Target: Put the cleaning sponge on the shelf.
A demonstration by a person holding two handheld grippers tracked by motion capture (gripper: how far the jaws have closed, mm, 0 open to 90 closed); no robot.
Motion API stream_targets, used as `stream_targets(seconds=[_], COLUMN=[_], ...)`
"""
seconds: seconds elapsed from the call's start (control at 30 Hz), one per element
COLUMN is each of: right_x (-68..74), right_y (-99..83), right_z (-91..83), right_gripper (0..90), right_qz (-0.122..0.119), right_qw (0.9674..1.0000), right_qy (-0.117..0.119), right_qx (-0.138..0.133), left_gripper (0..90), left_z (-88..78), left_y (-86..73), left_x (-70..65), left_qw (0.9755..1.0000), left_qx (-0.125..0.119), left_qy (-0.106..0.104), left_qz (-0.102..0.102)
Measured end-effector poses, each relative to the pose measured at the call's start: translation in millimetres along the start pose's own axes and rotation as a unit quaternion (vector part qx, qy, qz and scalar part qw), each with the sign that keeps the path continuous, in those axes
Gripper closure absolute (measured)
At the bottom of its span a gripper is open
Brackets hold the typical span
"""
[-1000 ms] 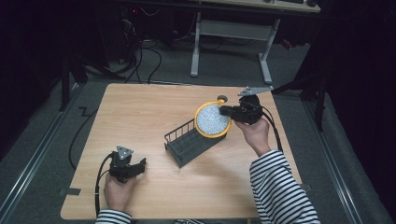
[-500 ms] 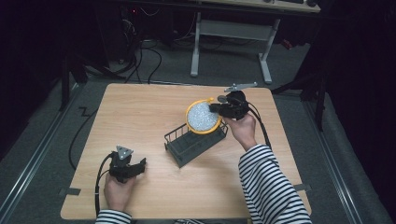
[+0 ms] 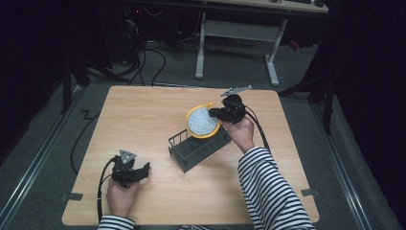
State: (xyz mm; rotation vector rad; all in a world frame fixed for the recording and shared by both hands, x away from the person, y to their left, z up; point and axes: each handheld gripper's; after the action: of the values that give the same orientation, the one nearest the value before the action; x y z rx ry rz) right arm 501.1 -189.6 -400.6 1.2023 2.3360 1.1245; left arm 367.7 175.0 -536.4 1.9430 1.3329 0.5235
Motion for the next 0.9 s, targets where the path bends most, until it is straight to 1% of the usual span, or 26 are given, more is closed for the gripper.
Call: stream_targets(seconds=[0.27, 0.5, 0.63, 0.9], right_x=[-1.6, -1.8, -2.4, 0.1], right_y=[-4.2, -11.0, -16.1, -21.3], right_z=[7.3, 8.4, 8.1, 7.2], right_gripper=[82.4, 82.1, 82.0, 82.2], right_qz=[-0.010, -0.015, -0.015, -0.028], right_qw=[0.9997, 0.9995, 0.9996, 0.9990], right_qy=[-0.013, -0.013, -0.012, -0.016], right_qx=[0.016, 0.023, 0.021, 0.031], left_gripper=[28.5, 28.4, 28.5, 28.3], left_z=[0.0, 0.0, 0.0, 0.2], left_y=[0.0, 0.0, 0.1, 0.1], left_x=[0.0, 0.0, -0.2, -0.7], left_qw=[1.0000, 1.0000, 1.0000, 1.0000], left_qx=[0.000, 0.000, 0.001, 0.002], left_qy=[0.000, -0.001, 0.000, 0.001], left_qz=[0.000, 0.000, 0.001, 0.003])
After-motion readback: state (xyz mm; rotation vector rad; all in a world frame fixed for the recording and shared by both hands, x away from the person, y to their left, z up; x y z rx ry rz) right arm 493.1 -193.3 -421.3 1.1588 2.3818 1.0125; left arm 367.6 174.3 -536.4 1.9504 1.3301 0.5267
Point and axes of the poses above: each handheld gripper's, and its own axes: z roughly forward along the jaws, y roughly out of its top, x roughly to its left, and after that the axes turned 3 degrees about -y, right-handed
